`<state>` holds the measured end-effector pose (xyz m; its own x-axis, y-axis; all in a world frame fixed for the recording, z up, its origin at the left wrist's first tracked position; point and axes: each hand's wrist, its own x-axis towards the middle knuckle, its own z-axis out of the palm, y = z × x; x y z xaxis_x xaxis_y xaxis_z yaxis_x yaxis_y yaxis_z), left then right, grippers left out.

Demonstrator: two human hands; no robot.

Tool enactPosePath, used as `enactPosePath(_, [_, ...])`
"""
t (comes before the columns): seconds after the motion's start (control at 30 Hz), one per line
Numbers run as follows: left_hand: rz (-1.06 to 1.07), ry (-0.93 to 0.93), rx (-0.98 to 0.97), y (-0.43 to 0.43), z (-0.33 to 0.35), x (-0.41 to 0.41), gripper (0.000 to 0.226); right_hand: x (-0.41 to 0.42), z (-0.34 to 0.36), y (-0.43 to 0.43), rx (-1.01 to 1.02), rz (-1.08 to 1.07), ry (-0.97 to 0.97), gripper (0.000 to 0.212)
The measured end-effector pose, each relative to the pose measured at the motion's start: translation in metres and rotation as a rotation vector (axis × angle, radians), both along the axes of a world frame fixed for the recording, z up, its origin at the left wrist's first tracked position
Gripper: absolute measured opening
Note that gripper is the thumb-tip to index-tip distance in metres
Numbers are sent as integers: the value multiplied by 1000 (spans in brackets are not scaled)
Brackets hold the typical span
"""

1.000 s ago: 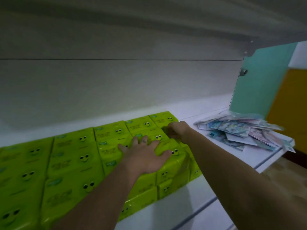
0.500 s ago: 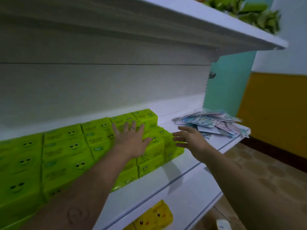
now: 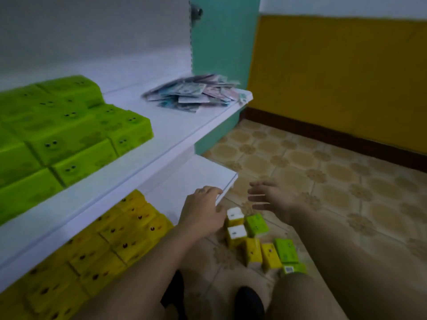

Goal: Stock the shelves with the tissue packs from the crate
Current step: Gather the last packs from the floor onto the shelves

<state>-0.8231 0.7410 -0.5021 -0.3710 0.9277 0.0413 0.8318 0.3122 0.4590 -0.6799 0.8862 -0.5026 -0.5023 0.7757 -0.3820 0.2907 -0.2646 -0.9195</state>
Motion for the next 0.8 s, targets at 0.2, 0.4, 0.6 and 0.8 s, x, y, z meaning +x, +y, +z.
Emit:
enactPosePath(0.2, [170,-479,-254,51,-106,22,41,51,-110,40,-158,-72,-160,22])
enactPosePath(0.4, [404,-843,-410,114,-220,3,13,32,-228,88,-299,0,-353,16])
enactPosePath(0.6, [621,-1123,-494,189,-349,-21,35,-36,-340,163,-204,162,-609,20])
enactPosePath(0.8, [637,-1253,-579,217,-443,-33,54,-73,-437,176,-69,87,-780,58])
